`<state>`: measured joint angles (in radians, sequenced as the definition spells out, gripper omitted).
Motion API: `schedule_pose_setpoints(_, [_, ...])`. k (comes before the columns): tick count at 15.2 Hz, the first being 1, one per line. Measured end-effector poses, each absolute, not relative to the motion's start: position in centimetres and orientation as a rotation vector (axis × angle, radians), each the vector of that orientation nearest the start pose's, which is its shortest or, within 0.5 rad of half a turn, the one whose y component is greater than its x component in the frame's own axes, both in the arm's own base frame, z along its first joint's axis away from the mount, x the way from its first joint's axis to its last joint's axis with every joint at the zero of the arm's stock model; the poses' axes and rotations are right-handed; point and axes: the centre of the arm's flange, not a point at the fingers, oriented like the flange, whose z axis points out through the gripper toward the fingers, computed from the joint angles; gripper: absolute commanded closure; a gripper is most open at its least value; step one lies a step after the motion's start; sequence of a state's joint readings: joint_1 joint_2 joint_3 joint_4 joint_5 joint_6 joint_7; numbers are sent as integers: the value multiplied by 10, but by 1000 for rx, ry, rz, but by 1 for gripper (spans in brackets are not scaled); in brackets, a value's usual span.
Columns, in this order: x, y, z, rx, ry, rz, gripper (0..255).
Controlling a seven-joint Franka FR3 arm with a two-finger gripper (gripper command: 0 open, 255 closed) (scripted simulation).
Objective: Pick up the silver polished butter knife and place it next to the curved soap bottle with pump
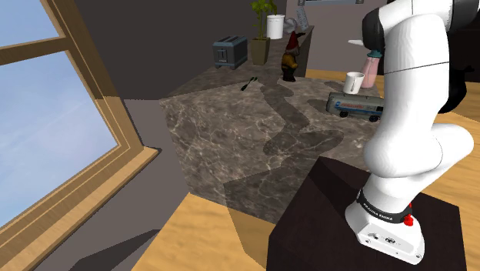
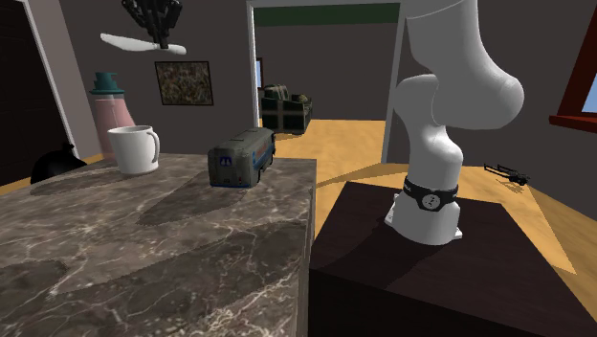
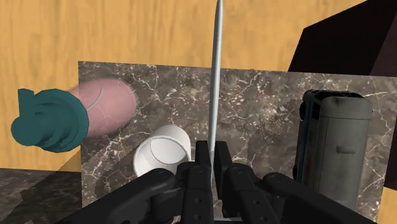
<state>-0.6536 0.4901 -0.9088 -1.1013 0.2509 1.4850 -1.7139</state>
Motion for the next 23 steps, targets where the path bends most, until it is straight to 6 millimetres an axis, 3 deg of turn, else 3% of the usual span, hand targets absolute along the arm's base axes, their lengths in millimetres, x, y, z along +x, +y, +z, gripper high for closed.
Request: schedule_pose_setpoints(23, [189, -627, 497, -3163, -406, 213, 255])
